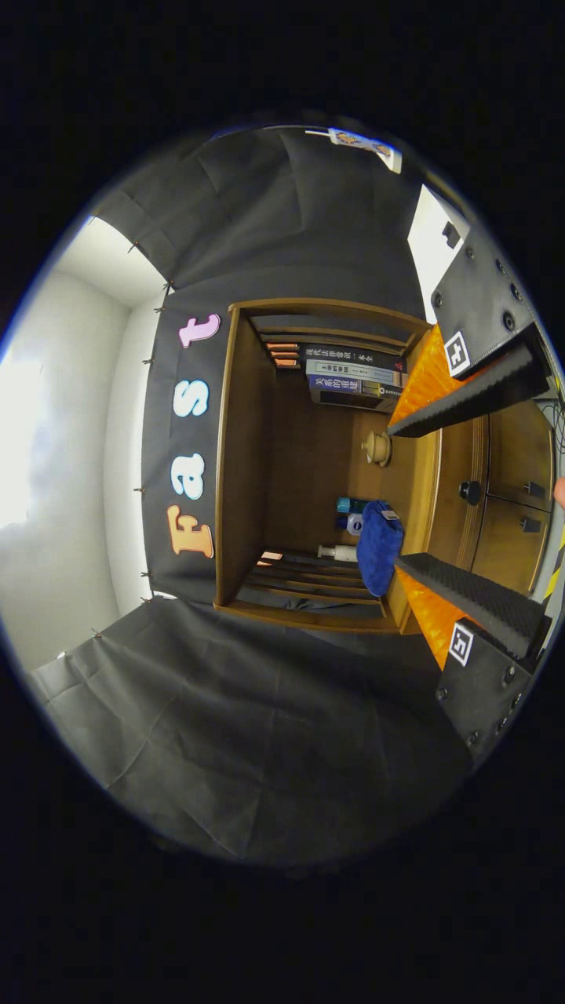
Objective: Pull open the drawer, take out the items inside it, and place them on the countertop above the cabinet.
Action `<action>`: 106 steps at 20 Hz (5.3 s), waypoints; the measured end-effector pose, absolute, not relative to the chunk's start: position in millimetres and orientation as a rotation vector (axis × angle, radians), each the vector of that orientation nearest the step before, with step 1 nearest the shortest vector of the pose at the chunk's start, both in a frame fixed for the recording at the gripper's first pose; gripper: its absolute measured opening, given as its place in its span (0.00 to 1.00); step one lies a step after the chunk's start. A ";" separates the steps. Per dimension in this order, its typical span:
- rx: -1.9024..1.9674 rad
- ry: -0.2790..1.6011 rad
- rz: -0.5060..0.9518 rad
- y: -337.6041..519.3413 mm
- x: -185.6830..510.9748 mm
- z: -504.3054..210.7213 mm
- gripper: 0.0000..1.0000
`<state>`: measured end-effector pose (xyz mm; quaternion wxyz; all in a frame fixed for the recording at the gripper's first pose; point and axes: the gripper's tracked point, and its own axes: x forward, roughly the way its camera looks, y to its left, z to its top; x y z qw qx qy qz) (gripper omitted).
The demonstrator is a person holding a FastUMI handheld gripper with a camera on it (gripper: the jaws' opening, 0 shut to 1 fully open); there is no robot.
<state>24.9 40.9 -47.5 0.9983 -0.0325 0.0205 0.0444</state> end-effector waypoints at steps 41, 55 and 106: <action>0.010 0.308 -0.072 18.6 178.1 -304.8 0.87; 0.032 0.341 -0.094 8.3 189.3 -317.0 0.36; 0.151 0.679 -0.339 1.0 108.3 -179.4 0.99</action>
